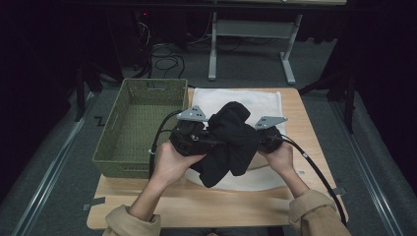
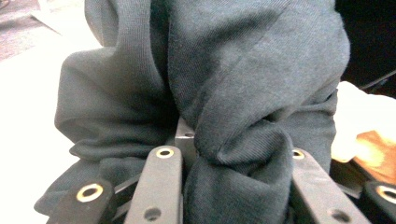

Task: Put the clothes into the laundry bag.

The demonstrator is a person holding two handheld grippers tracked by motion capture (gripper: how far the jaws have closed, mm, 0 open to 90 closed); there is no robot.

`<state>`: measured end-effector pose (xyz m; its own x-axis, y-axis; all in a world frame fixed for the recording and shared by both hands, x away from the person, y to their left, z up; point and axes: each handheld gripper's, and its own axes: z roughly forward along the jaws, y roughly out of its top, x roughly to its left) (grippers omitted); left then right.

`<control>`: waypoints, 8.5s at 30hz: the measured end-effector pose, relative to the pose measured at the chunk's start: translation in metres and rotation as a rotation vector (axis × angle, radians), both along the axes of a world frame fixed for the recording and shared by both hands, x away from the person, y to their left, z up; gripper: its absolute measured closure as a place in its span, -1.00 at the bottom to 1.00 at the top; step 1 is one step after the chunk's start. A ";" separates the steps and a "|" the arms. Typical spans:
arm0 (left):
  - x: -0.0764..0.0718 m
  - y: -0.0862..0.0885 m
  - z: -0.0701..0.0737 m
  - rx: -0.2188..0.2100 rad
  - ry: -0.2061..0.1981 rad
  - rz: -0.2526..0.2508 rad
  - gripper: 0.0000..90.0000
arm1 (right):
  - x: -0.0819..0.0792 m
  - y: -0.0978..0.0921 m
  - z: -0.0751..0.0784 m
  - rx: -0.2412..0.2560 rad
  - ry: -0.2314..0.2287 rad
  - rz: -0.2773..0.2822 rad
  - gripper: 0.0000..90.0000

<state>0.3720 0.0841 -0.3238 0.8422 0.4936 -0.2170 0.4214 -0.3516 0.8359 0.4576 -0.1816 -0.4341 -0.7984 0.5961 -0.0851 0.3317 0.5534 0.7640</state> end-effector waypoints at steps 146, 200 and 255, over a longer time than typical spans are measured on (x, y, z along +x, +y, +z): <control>0.017 -0.052 -0.139 0.218 0.137 0.006 0.57 | 0.003 0.002 0.011 0.021 0.016 0.018 0.97; 0.062 -0.070 -0.141 0.187 0.178 0.264 0.52 | -0.006 0.002 0.019 0.030 -0.016 0.055 0.98; 0.034 -0.038 -0.132 0.236 0.099 0.223 -0.56 | -0.005 0.007 0.012 0.021 -0.004 0.056 0.97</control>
